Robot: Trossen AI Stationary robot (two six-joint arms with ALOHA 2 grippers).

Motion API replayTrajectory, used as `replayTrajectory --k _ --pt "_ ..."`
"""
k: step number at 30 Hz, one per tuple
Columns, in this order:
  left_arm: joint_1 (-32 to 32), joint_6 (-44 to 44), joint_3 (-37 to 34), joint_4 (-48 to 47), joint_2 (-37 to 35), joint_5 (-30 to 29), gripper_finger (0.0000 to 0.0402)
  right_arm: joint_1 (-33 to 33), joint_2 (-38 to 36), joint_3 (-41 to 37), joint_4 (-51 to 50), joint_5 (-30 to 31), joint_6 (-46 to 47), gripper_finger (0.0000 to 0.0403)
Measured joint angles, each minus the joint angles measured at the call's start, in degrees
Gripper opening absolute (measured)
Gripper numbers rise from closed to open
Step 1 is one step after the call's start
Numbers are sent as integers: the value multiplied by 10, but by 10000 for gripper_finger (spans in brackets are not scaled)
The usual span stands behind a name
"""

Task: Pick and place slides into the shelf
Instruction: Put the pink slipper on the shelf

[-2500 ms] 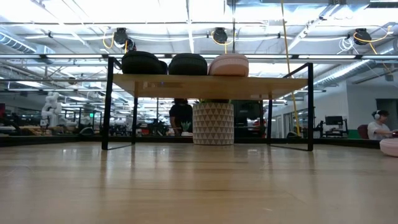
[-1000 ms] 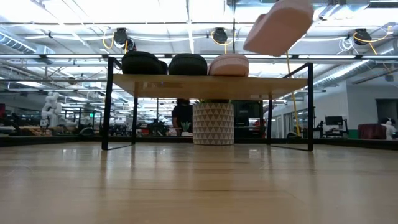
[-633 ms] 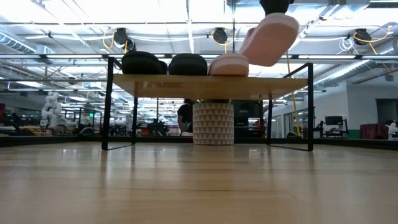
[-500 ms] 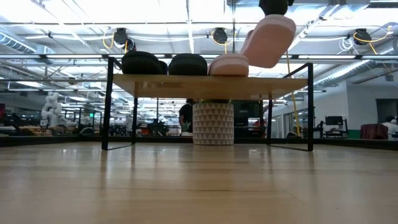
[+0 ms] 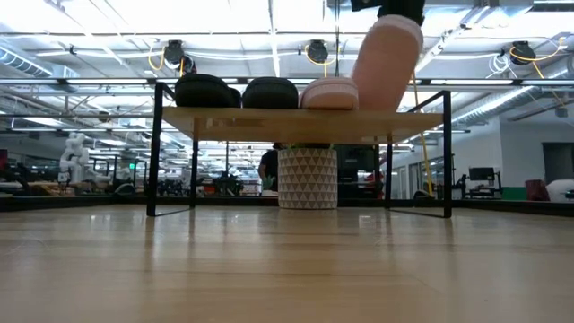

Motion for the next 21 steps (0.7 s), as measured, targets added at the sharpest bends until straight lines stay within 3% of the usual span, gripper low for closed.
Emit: replayTrajectory --k 21 --pt "0 0 0 0 0 0 205 0 0 -7 -3 31 -19 0"
